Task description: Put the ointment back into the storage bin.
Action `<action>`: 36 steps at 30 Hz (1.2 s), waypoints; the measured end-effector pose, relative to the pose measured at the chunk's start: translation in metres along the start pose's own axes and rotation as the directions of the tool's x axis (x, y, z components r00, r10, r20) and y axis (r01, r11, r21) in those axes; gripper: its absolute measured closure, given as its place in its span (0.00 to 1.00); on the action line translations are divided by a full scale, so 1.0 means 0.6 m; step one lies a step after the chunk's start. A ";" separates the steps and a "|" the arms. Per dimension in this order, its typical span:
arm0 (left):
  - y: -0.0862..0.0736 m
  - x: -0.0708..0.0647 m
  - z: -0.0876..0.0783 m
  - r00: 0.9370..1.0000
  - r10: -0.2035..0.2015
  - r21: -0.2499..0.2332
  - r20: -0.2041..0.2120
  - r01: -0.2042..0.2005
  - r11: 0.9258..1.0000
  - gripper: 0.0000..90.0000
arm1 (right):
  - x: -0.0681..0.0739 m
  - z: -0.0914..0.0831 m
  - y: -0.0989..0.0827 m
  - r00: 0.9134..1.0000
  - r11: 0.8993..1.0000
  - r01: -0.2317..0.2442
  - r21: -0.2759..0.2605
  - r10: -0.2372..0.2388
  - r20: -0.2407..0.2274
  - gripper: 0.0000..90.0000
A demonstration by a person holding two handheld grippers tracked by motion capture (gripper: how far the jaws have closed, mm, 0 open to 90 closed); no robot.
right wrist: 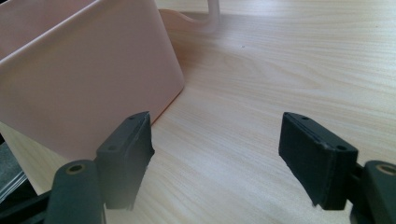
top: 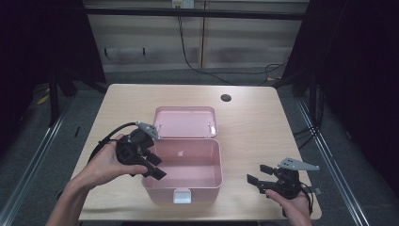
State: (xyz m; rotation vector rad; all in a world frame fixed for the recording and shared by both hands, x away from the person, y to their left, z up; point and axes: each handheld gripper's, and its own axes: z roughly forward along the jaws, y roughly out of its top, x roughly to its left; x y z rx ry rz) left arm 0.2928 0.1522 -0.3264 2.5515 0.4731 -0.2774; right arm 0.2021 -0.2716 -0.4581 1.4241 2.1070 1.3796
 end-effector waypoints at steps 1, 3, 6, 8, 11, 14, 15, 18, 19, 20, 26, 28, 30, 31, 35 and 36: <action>-0.005 0.001 -0.003 1.000 0.000 -0.002 -0.001 0.000 1.000 0.50 | 0.000 0.000 0.000 1.000 1.000 0.000 0.000 0.000 0.001 0.28; -0.015 0.003 -0.009 1.000 -0.015 -0.015 -0.001 0.015 1.000 0.50 | -0.001 0.001 0.000 1.000 1.000 0.003 0.000 -0.003 0.004 0.28; -0.031 0.010 -0.020 0.999 -0.035 -0.031 -0.015 0.034 0.999 0.50 | 0.000 0.000 0.000 1.000 1.000 0.001 -0.002 -0.001 0.002 0.28; -0.046 0.014 -0.026 0.998 -0.054 -0.052 -0.015 0.053 0.997 0.50 | 0.000 -0.001 -0.001 1.000 1.000 0.003 0.002 -0.003 0.006 0.28; -0.066 0.024 -0.033 0.996 -0.082 -0.056 -0.042 0.080 0.995 0.50 | -0.001 0.000 -0.001 1.000 1.000 0.001 0.001 -0.001 0.008 0.28; -0.082 0.031 -0.037 0.994 -0.102 -0.065 -0.041 0.099 0.993 0.50 | 0.000 0.000 -0.001 1.000 1.000 -0.002 0.000 0.002 0.007 0.28; -0.087 0.033 -0.039 0.994 -0.102 -0.066 -0.038 0.099 0.993 0.50 | -0.001 0.000 -0.001 1.000 1.000 0.001 0.002 -0.001 0.009 0.28; -0.102 0.037 -0.041 0.993 -0.114 -0.077 -0.037 0.111 0.991 0.50 | -0.001 -0.001 -0.001 1.000 1.000 0.000 0.001 0.000 0.009 0.28; -0.108 0.040 -0.042 0.992 -0.119 -0.078 -0.034 0.116 0.990 0.49 | -0.001 -0.001 -0.001 1.000 1.000 -0.001 0.000 0.001 0.010 0.28; -0.114 0.042 -0.042 0.991 -0.129 -0.080 -0.031 0.126 0.989 0.48 | -0.001 -0.001 -0.001 1.000 1.000 -0.001 0.001 0.001 0.010 0.28; -0.149 0.057 -0.034 0.982 -0.183 -0.122 -0.055 0.175 0.977 0.46 | 0.000 0.000 -0.002 1.000 1.000 -0.003 -0.009 0.003 0.013 0.28; -0.160 0.063 -0.028 0.977 -0.202 -0.125 -0.063 0.193 0.973 0.45 | -0.001 0.002 -0.002 1.000 1.000 -0.005 -0.012 0.005 0.023 0.28; -0.173 0.068 -0.022 0.974 -0.219 -0.154 -0.052 0.209 0.966 0.45 | -0.001 0.003 -0.003 1.000 1.000 -0.005 -0.010 0.006 0.029 0.28; -0.181 0.071 -0.018 0.971 -0.232 -0.146 -0.049 0.223 0.964 0.44 | -0.001 0.004 -0.003 0.999 1.000 -0.005 -0.010 0.005 0.031 0.28; -0.207 0.079 -0.008 0.963 -0.257 -0.179 -0.084 0.239 0.954 0.42 | -0.002 0.010 -0.006 0.998 1.000 0.000 0.017 -0.001 0.059 0.26; -0.215 0.081 -0.005 0.958 -0.274 -0.201 -0.081 0.254 0.946 0.41 | -0.001 0.013 -0.006 0.998 0.999 0.007 0.033 -0.009 0.064 0.26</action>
